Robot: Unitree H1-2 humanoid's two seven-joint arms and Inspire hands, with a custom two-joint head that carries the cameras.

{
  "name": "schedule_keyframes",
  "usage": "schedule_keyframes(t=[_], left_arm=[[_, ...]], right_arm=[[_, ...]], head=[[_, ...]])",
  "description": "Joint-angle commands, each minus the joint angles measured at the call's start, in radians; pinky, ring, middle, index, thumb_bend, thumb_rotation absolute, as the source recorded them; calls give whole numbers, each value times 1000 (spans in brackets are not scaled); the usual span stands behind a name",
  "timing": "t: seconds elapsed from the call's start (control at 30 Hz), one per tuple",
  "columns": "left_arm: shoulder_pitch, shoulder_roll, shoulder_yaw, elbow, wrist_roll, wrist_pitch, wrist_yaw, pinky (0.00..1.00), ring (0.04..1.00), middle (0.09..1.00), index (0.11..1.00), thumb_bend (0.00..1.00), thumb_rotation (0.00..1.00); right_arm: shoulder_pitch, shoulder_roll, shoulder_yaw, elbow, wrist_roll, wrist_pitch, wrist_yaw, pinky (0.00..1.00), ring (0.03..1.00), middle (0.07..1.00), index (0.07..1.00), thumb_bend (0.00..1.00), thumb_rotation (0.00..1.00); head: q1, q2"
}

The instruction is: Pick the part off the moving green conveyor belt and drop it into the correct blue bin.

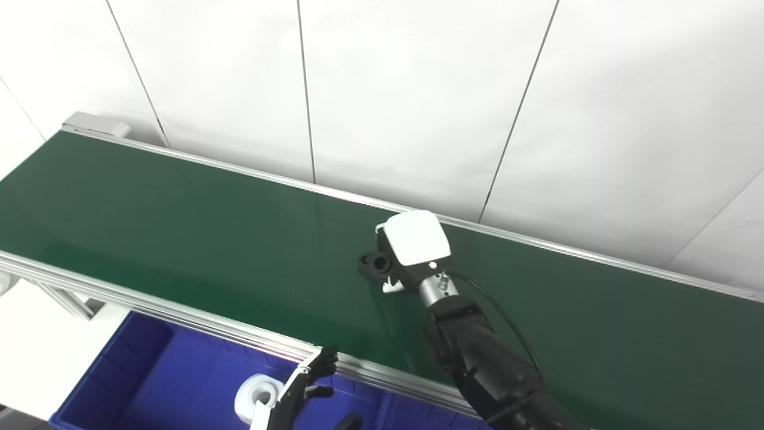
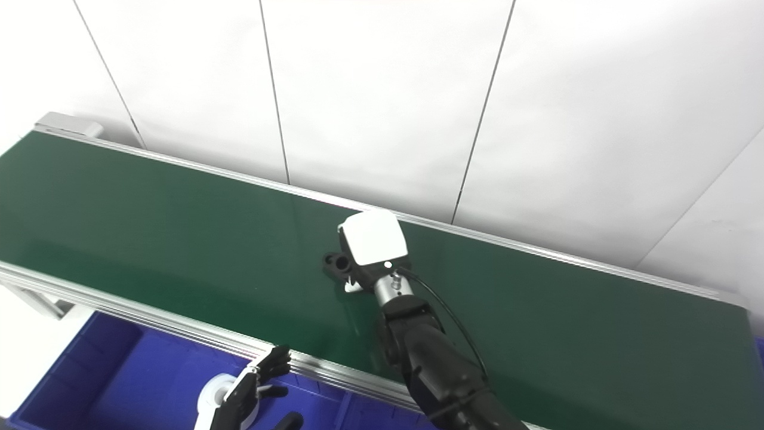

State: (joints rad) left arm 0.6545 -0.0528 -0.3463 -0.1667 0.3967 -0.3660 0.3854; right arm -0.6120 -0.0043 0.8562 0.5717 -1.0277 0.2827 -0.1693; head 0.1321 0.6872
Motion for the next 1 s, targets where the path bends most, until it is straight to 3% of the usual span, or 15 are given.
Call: schedule_keyframes(t=[0.0, 0.17, 0.23, 0.3, 0.4, 0.5, 0.7, 0.87, 0.97], left_arm=[[94, -204, -247, -61, 14, 20, -25, 705, 793, 832, 828, 586, 720], [95, -178, -217, -132, -29, 70, -63, 728, 799, 841, 836, 554, 731], [96, -168, -203, -167, -46, 103, -82, 733, 796, 843, 840, 552, 745], [93, -155, -191, -193, -61, 126, -100, 745, 795, 845, 849, 548, 778], [81, -135, -166, -223, -103, 153, -128, 796, 802, 851, 877, 586, 834], [69, -124, -137, -249, -129, 174, -143, 829, 811, 854, 893, 571, 859], [41, -93, -92, -302, -170, 216, -172, 871, 842, 873, 920, 494, 939], [21, -60, -66, -377, -205, 317, -216, 939, 874, 908, 960, 511, 978], [11, -39, -52, -414, -225, 364, -246, 953, 905, 934, 987, 546, 993]], right_arm=[[33, -36, -7, -153, 13, -36, 84, 112, 175, 291, 490, 516, 116], [72, -109, 8, -388, -54, -27, 186, 120, 181, 318, 488, 511, 121], [89, -136, 9, -462, -77, -33, 220, 118, 180, 430, 486, 523, 31], [115, -163, 1, -534, -93, -42, 242, 109, 170, 462, 486, 526, 6], [144, -187, -13, -618, -114, -39, 292, 103, 162, 469, 485, 528, 0], [191, -218, -25, -723, -150, -31, 361, 104, 165, 470, 484, 528, 0], [314, -268, -49, -907, -231, -65, 456, 89, 154, 470, 483, 529, 0], [438, -273, -78, -1048, -304, -79, 640, 84, 152, 470, 484, 529, 0], [508, -266, -98, -1112, -338, -104, 712, 84, 149, 470, 483, 531, 0]], head=[[-28, 7], [-103, 21], [-143, 30], [-180, 42], [-218, 59], [-284, 88], [-347, 149], [-391, 207], [-400, 218]])
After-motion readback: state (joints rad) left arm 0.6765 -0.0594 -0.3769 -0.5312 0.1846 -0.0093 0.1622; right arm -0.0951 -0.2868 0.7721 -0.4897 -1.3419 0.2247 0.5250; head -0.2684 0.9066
